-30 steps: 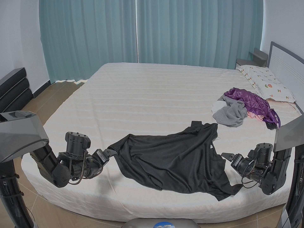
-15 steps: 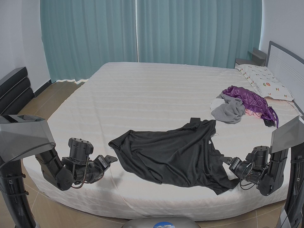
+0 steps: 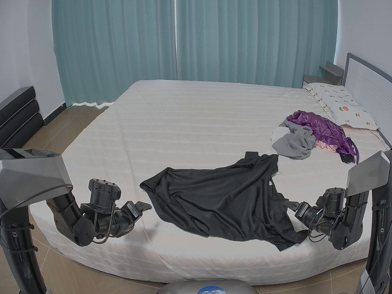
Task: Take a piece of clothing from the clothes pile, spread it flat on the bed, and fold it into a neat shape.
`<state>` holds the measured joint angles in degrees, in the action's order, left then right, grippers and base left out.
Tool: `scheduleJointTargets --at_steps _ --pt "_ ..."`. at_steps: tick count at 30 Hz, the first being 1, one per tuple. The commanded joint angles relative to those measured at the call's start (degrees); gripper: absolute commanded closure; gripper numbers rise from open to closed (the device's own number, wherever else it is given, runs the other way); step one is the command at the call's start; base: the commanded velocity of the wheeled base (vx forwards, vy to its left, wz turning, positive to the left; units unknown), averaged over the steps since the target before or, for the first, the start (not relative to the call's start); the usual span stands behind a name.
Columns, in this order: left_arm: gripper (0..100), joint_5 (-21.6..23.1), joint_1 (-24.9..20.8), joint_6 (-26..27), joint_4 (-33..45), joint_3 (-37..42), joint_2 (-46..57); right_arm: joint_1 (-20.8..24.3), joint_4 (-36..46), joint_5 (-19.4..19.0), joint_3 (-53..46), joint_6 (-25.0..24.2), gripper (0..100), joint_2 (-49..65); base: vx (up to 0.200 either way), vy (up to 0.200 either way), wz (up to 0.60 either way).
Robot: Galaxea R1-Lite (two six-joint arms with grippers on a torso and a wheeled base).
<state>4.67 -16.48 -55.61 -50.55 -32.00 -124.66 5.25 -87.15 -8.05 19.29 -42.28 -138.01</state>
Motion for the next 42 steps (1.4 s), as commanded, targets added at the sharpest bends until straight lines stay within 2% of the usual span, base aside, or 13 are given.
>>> scheduleJointTargets --at_steps 1,6,7,14,15,18,23,28,33,36,42 --pt "0 -0.01 0.05 -0.02 -0.07 -0.08 -0.32 -0.24 0.49 -0.04 4.62 0.27 0 -3.05 0.000 0.000 0.00" --pt "0 -0.01 0.05 -0.02 -0.07 -0.17 -0.32 0.20 3.39 -0.04 9.37 0.18 0 -4.64 0.000 0.000 0.00" --pt "0 -0.10 0.05 -0.02 -0.07 -0.08 -0.23 0.28 6.99 0.05 13.67 0.18 0 -5.52 0.000 0.000 0.00" --pt "0 -0.10 0.13 -0.02 -0.07 -0.26 -0.23 0.99 15.96 0.22 22.81 0.27 0 -6.39 0.000 0.000 0.00" --pt "0 -0.10 0.13 -0.02 -0.07 -0.26 -0.32 1.07 17.98 0.40 24.84 0.27 100 -7.10 0.000 0.000 0.00" --pt "0 -0.10 0.22 -0.02 -0.07 -0.34 -0.23 2.13 21.85 1.98 28.35 0.88 100 -7.71 0.000 0.000 0.00" --pt "0 -1.42 0.31 -0.02 -0.16 -0.70 -0.76 1.43 21.58 3.56 28.53 1.14 100 -6.57 0.000 0.000 0.00" --pt "0 -2.38 0.13 0.15 -1.56 -0.96 -1.81 -2.27 21.32 3.48 29.76 0.88 100 -5.43 0.000 0.000 0.00" --pt "0 -4.23 0.13 0.42 -7.54 -1.13 -4.36 -7.89 21.41 3.56 35.38 0.53 100 -5.87 0.000 0.000 0.00" --pt "0 -5.37 0.13 0.68 -8.42 -2.45 -6.03 -10.18 21.94 4.27 39.34 0.53 100 -6.57 0.000 0.000 0.00" --pt "0 -6.69 0.13 0.68 -8.24 -4.91 -7.35 -11.32 22.11 6.82 45.23 0.62 100 -9.03 0.000 0.000 0.00"
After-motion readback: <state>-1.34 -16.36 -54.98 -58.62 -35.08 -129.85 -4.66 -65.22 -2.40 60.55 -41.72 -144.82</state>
